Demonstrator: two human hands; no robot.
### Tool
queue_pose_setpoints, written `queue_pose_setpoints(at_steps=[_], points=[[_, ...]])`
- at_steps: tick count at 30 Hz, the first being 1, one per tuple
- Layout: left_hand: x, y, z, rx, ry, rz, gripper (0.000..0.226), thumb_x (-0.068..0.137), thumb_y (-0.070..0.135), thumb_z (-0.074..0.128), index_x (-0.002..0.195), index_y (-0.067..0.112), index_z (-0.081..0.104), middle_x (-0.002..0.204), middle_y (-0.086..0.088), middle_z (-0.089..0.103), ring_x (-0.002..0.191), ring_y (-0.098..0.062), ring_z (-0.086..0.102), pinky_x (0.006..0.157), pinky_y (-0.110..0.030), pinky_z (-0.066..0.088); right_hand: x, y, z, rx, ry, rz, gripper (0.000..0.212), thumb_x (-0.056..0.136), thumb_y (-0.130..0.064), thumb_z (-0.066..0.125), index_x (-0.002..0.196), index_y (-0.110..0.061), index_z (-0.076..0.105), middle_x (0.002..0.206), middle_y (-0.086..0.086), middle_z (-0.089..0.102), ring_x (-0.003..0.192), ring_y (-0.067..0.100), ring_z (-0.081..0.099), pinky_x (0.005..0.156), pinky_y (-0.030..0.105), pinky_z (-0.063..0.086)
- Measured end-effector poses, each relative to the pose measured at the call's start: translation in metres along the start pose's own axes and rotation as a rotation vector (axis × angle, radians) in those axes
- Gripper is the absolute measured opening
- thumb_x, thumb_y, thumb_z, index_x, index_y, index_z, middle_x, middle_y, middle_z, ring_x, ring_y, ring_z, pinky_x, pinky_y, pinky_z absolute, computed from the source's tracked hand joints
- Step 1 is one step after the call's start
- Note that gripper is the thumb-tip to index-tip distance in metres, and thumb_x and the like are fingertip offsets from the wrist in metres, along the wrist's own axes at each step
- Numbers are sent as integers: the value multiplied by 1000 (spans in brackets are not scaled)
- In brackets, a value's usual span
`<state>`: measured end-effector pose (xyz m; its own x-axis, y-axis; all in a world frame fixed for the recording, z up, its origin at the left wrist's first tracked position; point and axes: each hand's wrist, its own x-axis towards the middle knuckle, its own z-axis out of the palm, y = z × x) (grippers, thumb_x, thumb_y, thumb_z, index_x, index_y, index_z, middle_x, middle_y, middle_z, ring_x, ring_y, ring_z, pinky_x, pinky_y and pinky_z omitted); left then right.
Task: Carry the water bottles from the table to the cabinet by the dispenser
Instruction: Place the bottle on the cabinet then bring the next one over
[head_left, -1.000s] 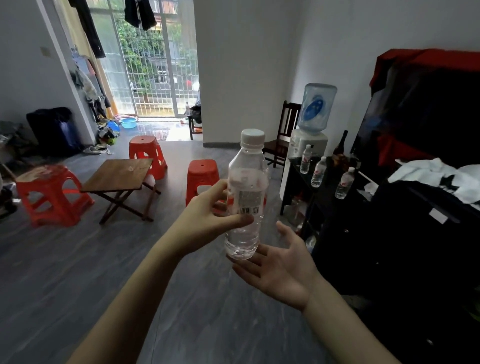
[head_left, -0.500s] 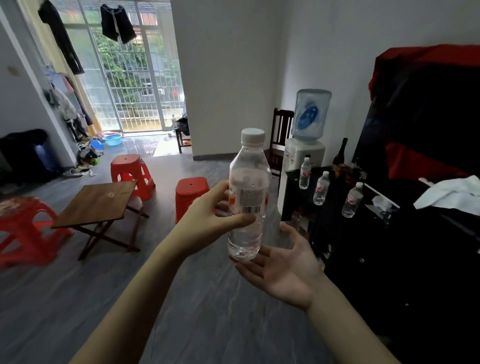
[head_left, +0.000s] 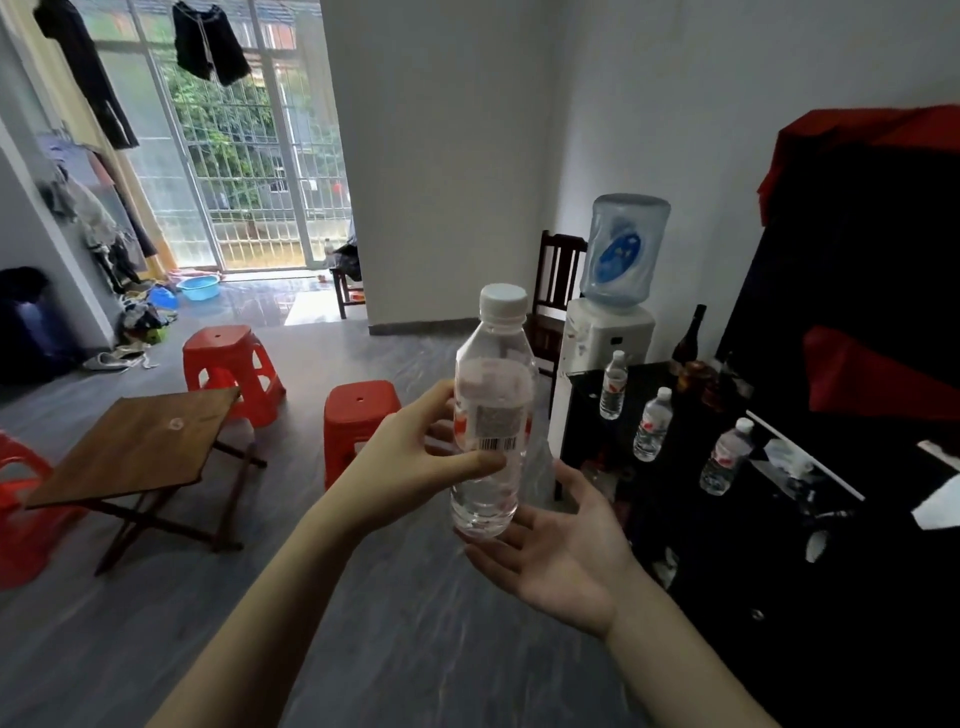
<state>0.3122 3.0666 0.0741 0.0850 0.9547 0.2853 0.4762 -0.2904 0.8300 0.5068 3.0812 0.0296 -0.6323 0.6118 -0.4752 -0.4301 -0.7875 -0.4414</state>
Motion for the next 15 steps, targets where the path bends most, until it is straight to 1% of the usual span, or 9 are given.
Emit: queue_pose_setpoints(at_steps=[2,5,10,15], points=[[20,-14,-3,-4,-5,-4,68,68,59,76,130,39,55,117,11,71,102,-6,70,91,-33,58,18,-13,3,2,32,-10,79,88,-57,54,137,6,54,140,25,55,138,41,44,103,47,41],[52,-38,-12,-2,-17,0,67,68,61,75,129,43,54,117,15,70,103,-4,69,89,-29,58,51,-30,8,11,45,-25,80,89,-58,51,136,6,55,139,26,56,137,41,45,103,46,42],[109,-76,-43,-20,-43,10,58,67,63,76,119,59,52,116,18,70,104,-2,68,84,-21,57,117,-61,26,9,59,-63,81,89,-60,51,136,6,54,139,26,57,137,39,45,110,45,37],[177,-113,-84,-2,-79,27,56,70,59,80,119,58,53,113,23,69,100,3,67,77,-15,56,192,-92,52,27,51,-78,80,87,-58,51,131,8,58,135,27,58,136,41,46,98,46,43]])
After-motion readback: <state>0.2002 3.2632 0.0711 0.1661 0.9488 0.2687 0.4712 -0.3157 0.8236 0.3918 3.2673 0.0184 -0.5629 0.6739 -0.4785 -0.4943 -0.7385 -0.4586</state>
